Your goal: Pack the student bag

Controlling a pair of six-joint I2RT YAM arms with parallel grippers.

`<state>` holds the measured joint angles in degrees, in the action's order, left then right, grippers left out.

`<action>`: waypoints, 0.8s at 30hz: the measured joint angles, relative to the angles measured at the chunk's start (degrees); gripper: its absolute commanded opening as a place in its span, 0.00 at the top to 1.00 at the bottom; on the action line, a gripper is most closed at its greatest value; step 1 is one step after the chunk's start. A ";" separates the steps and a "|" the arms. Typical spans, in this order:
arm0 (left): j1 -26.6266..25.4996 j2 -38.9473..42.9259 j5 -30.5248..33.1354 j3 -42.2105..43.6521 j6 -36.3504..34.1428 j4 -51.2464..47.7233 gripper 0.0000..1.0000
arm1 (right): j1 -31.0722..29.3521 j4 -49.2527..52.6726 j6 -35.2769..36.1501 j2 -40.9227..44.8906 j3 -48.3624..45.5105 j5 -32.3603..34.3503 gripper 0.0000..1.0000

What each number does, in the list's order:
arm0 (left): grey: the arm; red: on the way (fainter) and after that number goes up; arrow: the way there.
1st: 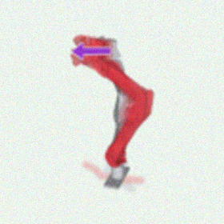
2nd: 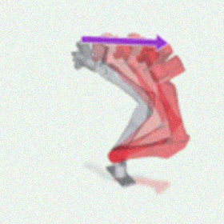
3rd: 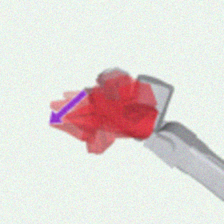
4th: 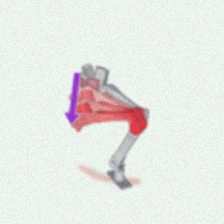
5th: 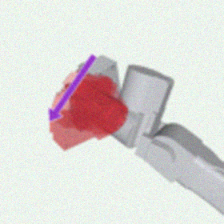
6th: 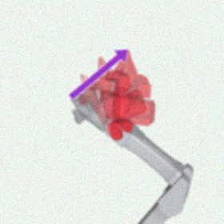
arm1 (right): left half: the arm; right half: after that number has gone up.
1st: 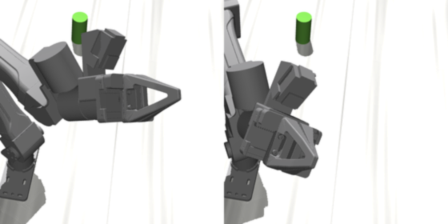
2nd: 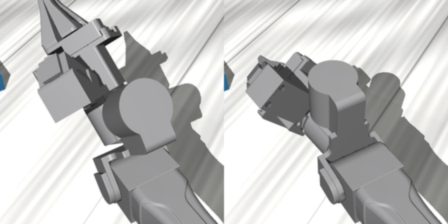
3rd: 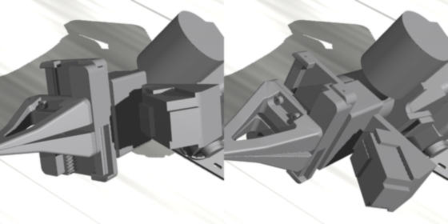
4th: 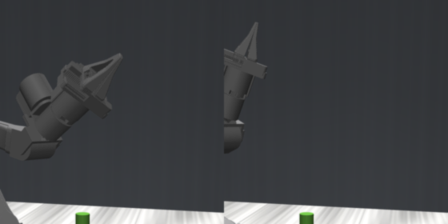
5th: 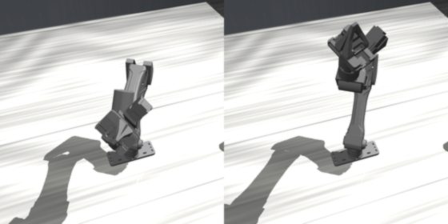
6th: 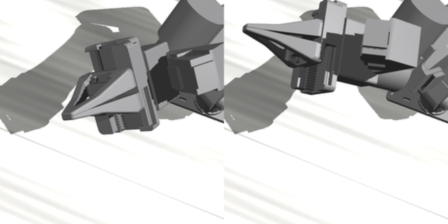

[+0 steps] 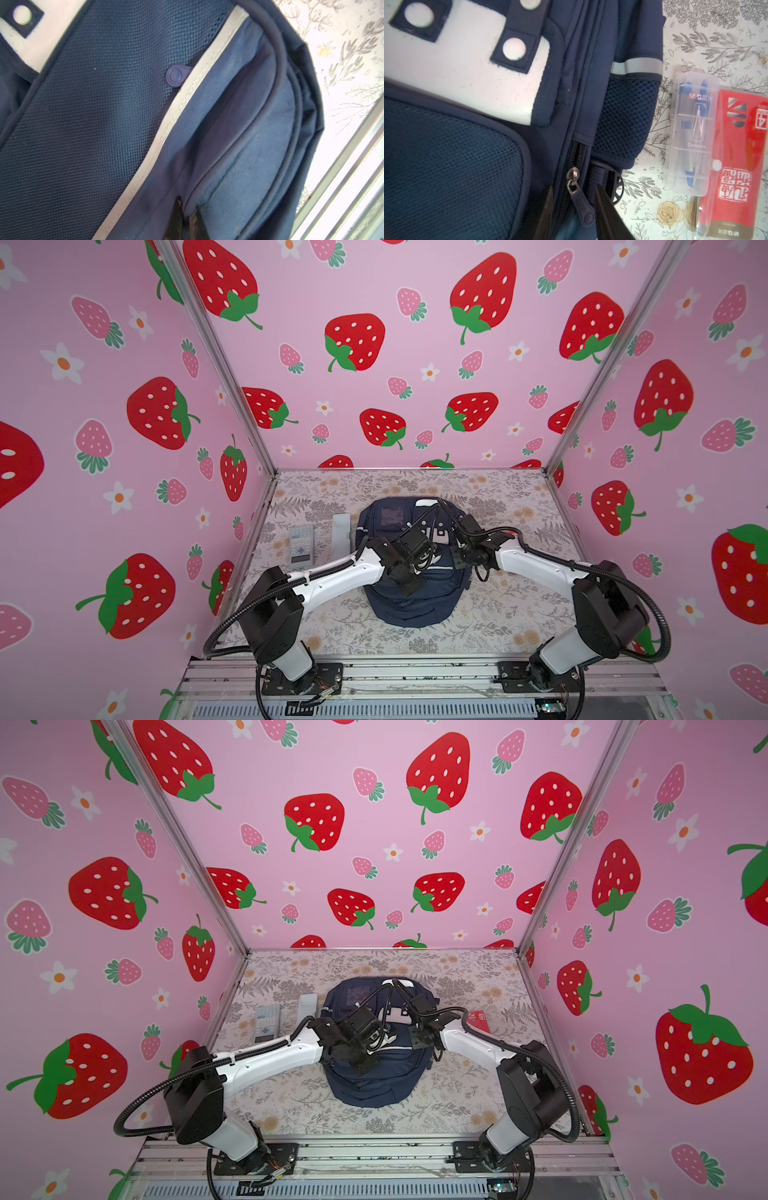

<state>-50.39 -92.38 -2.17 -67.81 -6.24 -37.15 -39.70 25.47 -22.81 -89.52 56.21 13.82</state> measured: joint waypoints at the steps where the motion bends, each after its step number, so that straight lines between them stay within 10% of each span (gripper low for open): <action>1: 0.00 0.00 0.02 0.00 0.00 -0.11 1.00 | 0.02 0.81 -0.11 0.48 0.00 0.39 0.60; 24: 0.20 -0.39 -0.48 -0.04 -0.02 -0.35 1.00 | 0.44 1.49 0.96 -2.12 -0.37 0.04 0.69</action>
<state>-50.19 -92.77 -2.66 -67.85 -6.26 -37.50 -39.27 26.96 -21.85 -91.64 55.83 13.87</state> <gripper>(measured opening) 0.076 0.339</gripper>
